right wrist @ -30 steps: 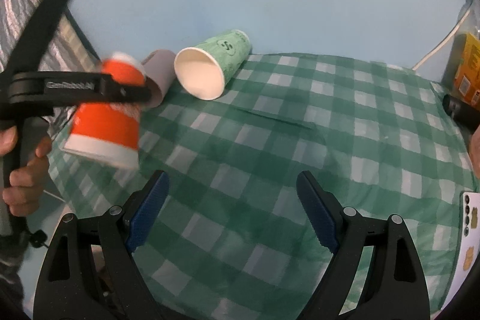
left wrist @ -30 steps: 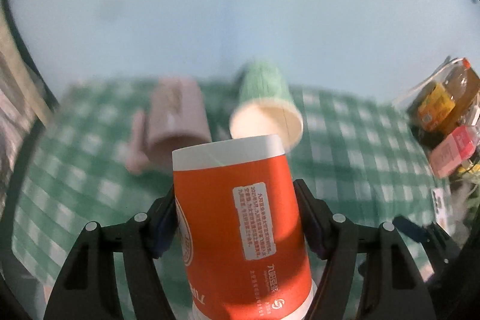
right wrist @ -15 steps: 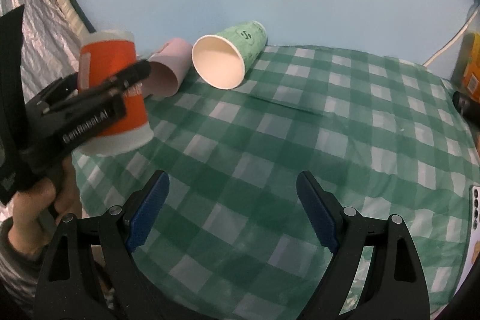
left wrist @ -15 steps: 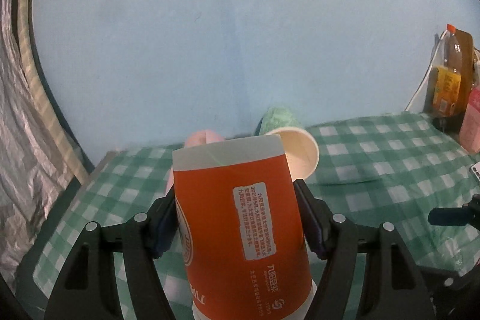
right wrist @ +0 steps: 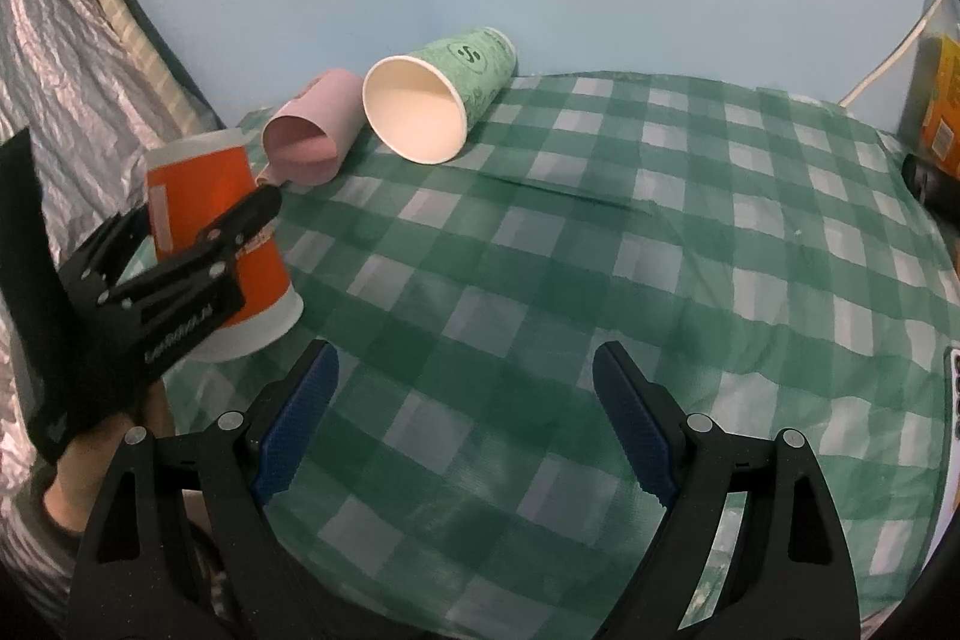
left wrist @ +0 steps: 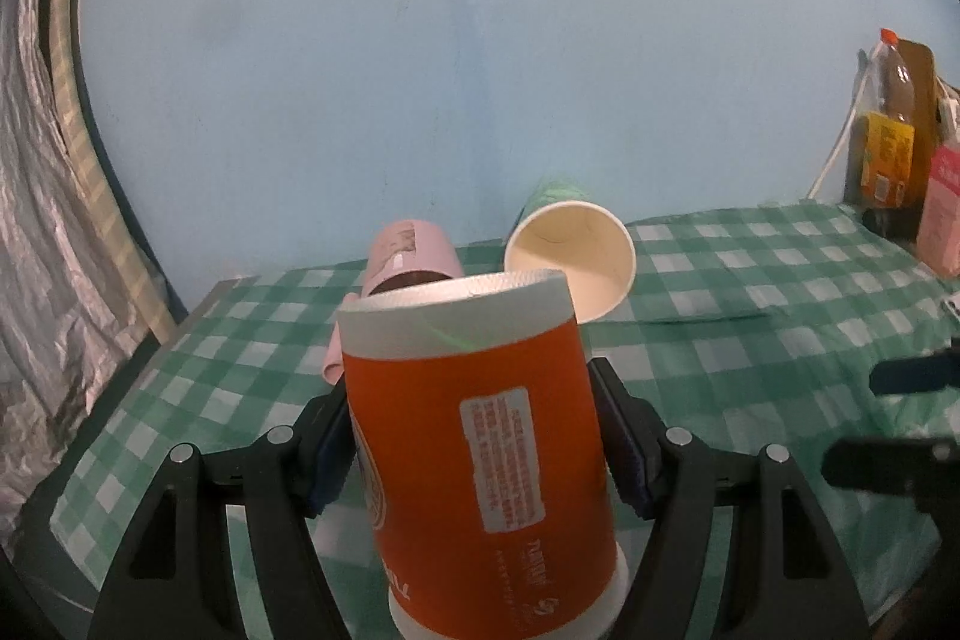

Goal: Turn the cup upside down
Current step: 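Rotate the orange-red cup with the left gripper so its rim faces down, then set the cup rim-down on the table and open the left gripper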

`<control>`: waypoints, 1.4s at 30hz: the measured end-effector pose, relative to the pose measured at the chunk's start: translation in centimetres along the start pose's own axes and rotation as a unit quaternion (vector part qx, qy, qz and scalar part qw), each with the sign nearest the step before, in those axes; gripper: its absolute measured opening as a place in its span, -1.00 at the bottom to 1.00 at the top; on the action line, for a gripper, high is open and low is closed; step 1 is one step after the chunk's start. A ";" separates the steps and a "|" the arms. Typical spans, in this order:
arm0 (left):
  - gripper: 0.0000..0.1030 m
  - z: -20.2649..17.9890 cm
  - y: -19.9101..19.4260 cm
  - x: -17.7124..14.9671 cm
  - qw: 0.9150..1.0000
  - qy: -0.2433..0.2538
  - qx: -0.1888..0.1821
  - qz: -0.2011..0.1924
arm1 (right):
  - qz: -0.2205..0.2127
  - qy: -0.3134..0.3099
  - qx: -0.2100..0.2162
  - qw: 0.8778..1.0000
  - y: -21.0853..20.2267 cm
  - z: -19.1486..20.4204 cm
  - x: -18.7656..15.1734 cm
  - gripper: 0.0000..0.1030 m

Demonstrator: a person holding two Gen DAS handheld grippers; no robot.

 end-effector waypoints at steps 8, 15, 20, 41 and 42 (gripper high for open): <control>0.77 0.0 -1.3 -1.2 1.000 0.005 0.018 -0.003 | 0.002 -0.002 0.004 1.000 0.0 0.5 -0.3 0.69; 0.97 1.1 -3.8 1.0 0.999 -0.019 0.009 -0.046 | -0.009 0.000 0.002 1.000 -0.6 0.8 -0.3 0.69; 0.99 2.2 -5.1 2.2 0.997 -0.039 0.010 -0.065 | -0.031 -0.014 -0.013 0.999 -1.2 1.4 0.0 0.69; 0.99 8.1 -14.4 1.2 0.989 -0.129 0.026 -0.070 | -0.130 -0.076 -0.045 0.988 -6.2 6.1 0.9 0.73; 0.99 8.4 -14.7 0.9 0.989 -0.132 0.027 -0.066 | -0.132 -0.080 -0.045 0.987 -6.4 6.3 0.8 0.73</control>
Point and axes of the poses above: each gripper's, at about its wrist camera, not at the fingertips, and y roughly the way its jaws point, z to its left, x to its top, the point moved 8 cm from there along y, roughly the way its jaws point, and after that the axes turned 10 degrees about -z, right-handed, at the moved point
